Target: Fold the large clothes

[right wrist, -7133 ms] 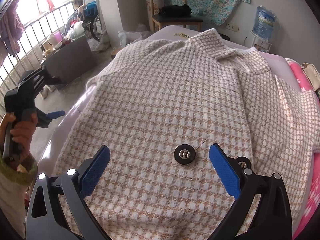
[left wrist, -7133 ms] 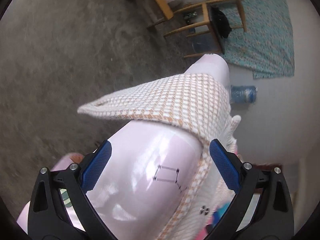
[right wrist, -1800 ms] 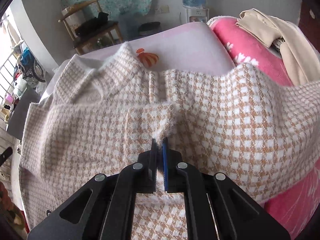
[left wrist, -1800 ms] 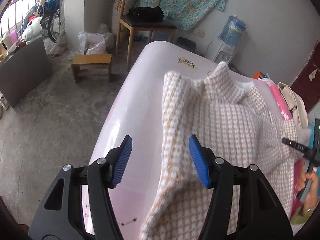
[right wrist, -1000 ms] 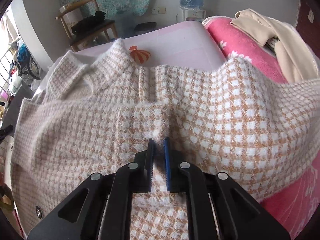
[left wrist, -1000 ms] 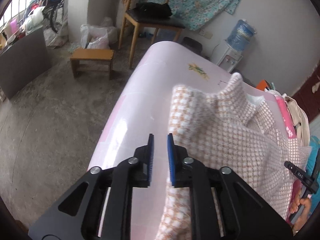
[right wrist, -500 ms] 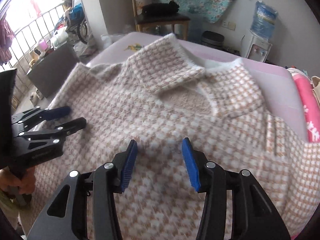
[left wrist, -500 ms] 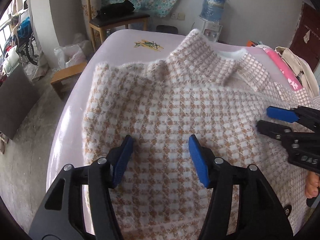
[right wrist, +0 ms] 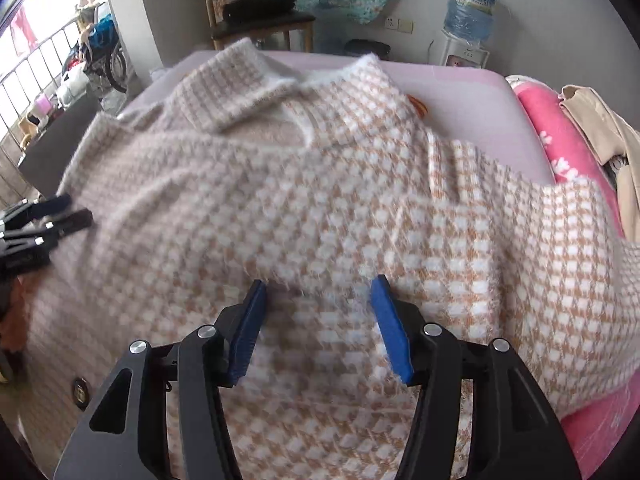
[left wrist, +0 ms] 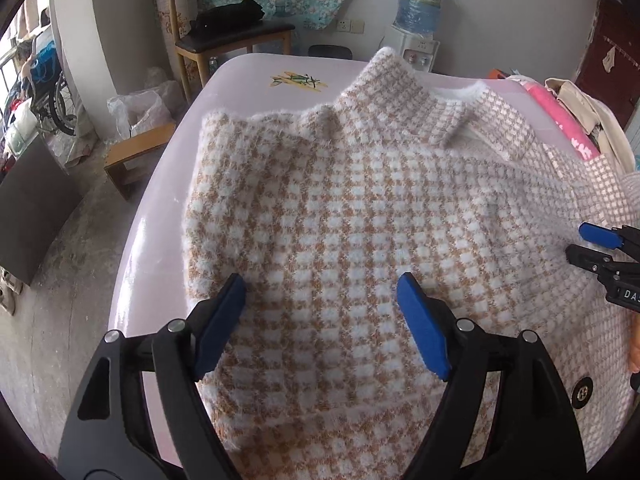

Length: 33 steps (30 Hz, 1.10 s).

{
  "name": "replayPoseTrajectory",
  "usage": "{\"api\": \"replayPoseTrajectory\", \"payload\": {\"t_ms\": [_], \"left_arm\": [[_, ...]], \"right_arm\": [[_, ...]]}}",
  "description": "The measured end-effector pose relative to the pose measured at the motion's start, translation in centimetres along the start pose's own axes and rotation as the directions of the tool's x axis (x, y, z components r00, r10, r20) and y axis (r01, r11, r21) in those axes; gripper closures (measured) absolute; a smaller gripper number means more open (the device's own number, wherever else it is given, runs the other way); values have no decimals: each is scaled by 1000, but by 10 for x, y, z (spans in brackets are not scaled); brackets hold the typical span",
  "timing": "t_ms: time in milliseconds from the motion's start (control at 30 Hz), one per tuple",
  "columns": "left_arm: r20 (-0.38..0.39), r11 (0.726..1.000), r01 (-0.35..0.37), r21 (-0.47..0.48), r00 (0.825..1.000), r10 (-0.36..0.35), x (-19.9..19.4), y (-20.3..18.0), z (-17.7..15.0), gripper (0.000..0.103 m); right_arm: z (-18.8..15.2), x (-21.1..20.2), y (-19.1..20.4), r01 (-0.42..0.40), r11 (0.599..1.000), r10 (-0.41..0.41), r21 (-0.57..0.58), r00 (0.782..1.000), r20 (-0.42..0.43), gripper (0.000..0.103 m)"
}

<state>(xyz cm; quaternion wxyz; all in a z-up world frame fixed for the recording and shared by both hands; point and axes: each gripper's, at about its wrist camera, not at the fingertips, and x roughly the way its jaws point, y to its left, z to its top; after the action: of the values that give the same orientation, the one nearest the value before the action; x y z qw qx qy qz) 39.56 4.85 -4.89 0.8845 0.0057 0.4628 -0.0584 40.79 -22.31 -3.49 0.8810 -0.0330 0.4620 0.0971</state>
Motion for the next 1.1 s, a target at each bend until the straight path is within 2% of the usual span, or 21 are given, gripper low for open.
{"api": "replayPoseTrajectory", "payload": {"t_ms": [67, 133, 233, 300, 367, 433, 533, 633, 733, 900, 1000, 1067, 1100], "left_arm": [[-3, 1000, -4, -13, 1000, 4, -7, -3, 4, 28], [35, 1000, 25, -15, 999, -24, -23, -8, 7, 28], [83, 999, 37, 25, 996, -39, -41, -24, 8, 19], [71, 997, 46, 60, 996, -51, -41, -40, 8, 19], [51, 994, 47, 96, 997, -52, -34, -55, 7, 19], [34, 993, 24, 117, 999, -28, -23, -69, 6, 19], [-11, 988, -29, 149, 999, 31, -2, -81, 1, 19], [-7, 992, -40, 117, 999, 41, 3, -76, -5, 13], [-18, 997, -26, 69, 999, 27, 5, -66, -8, 8], [-12, 997, -27, 66, 1000, 28, 4, -65, -11, 8], [-17, 997, -37, 64, 999, 38, 6, -68, -10, 7], [-16, 997, -35, 64, 999, 36, 6, -67, -10, 7], [-16, 997, -32, 63, 999, 33, 6, -67, -10, 7]], "right_arm": [[-3, -10, -3, 35, 999, -35, 4, 999, -7, 49], [-5, -26, 1, 48, 999, -49, 10, 998, 28, 49], [-14, -44, 3, 59, 998, -59, 14, 996, 66, 45], [-20, -43, 3, 85, 996, -86, 20, 994, 67, 45], [-25, -32, -5, 95, 994, -97, 51, 995, 31, 43], [-29, -17, -17, 81, 992, -80, 100, 997, -18, 39], [-26, -18, -20, 76, 988, -74, 135, 997, -18, 39], [-25, -35, -18, 70, 987, -74, 146, 997, 20, 37], [-32, -45, -19, 108, 982, -114, 153, 993, 29, 32], [-54, -47, -21, 125, 980, -128, 157, 992, 7, 16], [-66, -35, -22, 145, 978, -141, 151, 989, -36, 14], [-71, -25, -23, 150, 977, -142, 152, 988, -62, 7], [-73, -26, -24, 151, 976, -146, 158, 988, -45, 6]]}}
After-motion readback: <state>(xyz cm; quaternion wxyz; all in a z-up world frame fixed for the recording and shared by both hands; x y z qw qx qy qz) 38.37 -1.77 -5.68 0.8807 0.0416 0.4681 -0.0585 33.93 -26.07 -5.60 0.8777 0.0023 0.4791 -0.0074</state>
